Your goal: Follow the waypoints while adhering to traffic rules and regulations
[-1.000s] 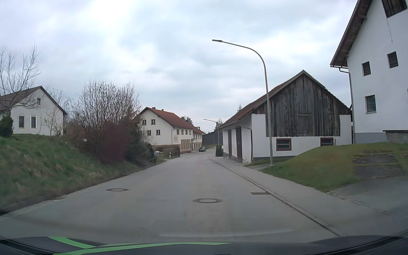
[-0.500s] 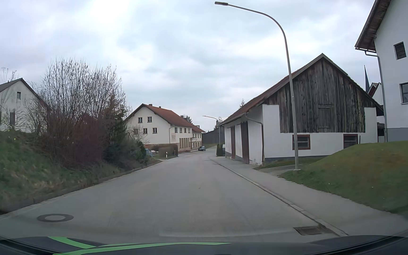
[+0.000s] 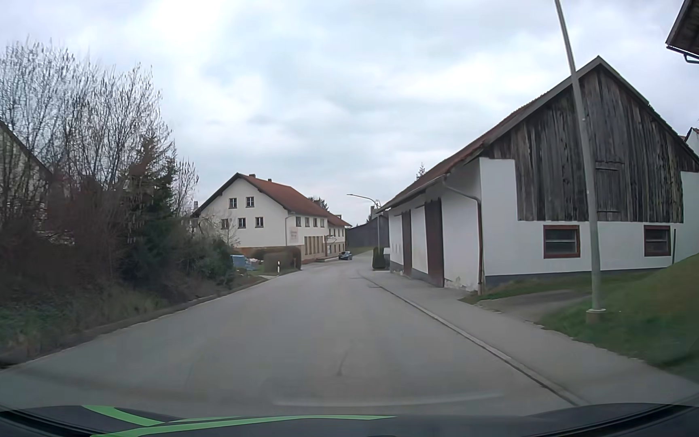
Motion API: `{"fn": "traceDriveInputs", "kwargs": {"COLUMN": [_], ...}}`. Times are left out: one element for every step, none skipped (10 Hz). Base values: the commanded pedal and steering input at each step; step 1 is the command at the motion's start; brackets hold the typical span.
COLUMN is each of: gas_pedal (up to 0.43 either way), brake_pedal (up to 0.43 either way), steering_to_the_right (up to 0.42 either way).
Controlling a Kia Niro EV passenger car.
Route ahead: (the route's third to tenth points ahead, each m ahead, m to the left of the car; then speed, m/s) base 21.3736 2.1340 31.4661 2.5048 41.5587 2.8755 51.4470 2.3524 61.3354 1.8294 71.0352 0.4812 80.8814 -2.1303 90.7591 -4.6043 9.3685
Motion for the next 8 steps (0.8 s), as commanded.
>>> {"fn": "traceDriveInputs", "kwargs": {"gas_pedal": [0.028,0.039,0.039,0.039,0.039,0.067,0.067,0.067], "brake_pedal": [0.0,0.0,0.0,0.0,0.0,0.0,0.0,0.0], "steering_to_the_right": [-0.003,-0.004,-0.005,-0.006,-0.006,-0.007,-0.008,-0.008]}}
